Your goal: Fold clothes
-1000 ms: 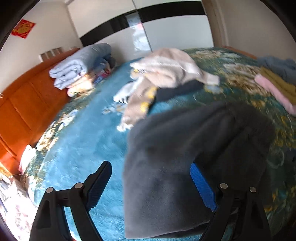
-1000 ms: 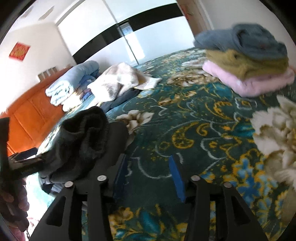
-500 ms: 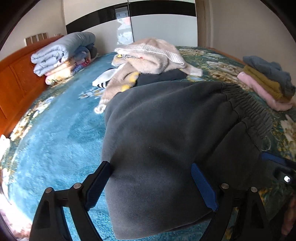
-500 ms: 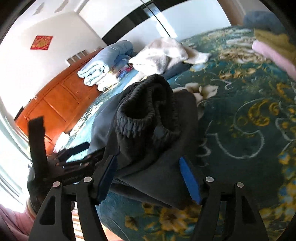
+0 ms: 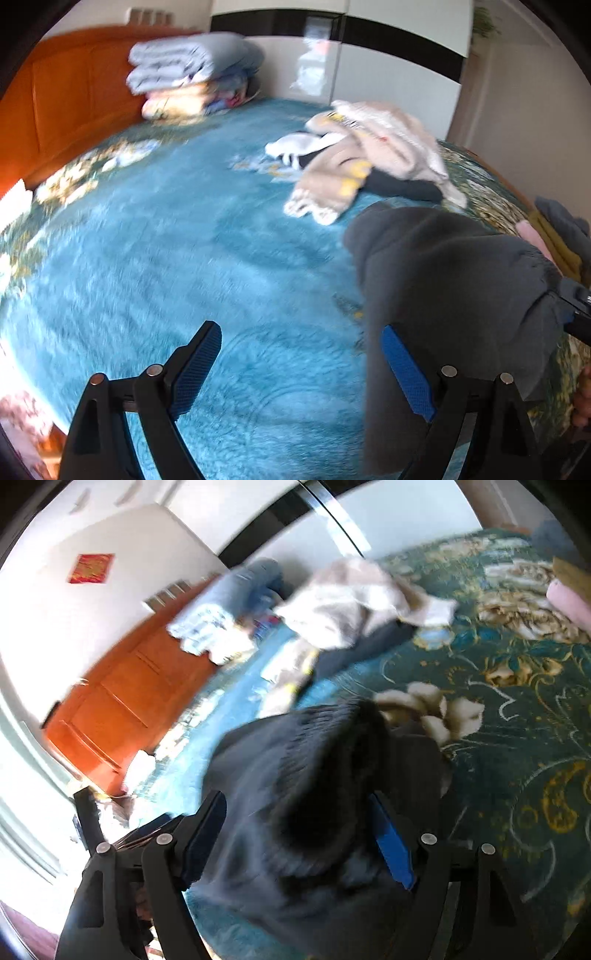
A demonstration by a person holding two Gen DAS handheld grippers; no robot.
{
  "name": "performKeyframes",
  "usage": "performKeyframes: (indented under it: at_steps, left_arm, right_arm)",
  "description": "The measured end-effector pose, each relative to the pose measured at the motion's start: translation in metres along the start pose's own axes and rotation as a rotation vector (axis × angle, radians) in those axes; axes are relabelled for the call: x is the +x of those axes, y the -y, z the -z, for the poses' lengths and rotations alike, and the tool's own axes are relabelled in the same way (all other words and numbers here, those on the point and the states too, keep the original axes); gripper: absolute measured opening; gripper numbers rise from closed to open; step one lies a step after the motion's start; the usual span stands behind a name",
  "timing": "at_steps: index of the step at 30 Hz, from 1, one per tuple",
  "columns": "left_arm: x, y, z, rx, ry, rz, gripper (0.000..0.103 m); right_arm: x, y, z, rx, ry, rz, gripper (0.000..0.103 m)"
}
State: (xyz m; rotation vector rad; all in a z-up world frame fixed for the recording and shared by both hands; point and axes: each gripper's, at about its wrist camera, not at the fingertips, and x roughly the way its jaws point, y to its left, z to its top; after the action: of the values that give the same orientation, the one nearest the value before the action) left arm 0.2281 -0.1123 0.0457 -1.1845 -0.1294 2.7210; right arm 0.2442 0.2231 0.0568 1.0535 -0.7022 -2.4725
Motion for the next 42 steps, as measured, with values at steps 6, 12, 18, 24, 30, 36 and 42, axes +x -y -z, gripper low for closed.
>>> performKeyframes:
  at_steps: [6,12,18,24,30,36,42]
  left_arm:
    - [-0.001,-0.014,0.008,-0.039,-0.005,-0.005,0.091]
    - [-0.002,-0.016,0.003,-0.049,-0.003,0.027,0.091]
    - [-0.001,-0.003,0.001,-0.041,-0.009,0.05,0.091]
    - [-0.003,0.013,-0.001,0.009,-0.015,0.036,0.091]
    - [-0.013,0.029,-0.014,0.032,0.034,0.059,0.091]
    - [-0.02,0.06,-0.03,0.096,0.08,0.121,0.091]
    - [0.01,0.085,-0.015,0.142,-0.03,0.174,0.091]
  right_arm:
    - [0.021,0.004,-0.007,0.07,-0.018,-0.026,0.05]
    - [-0.029,-0.021,-0.012,0.014,0.099,-0.116,0.033]
    - [-0.048,0.002,0.006,0.059,0.12,-0.082,0.033]
    - [-0.035,0.048,0.039,0.22,0.123,-0.117,0.033]
    - [-0.062,0.011,0.023,-0.007,0.135,0.038,0.042]
    - [-0.087,-0.039,0.005,-0.203,0.211,0.156,0.047]
    - [-0.031,-0.032,0.024,-0.237,0.079,0.112,0.063]
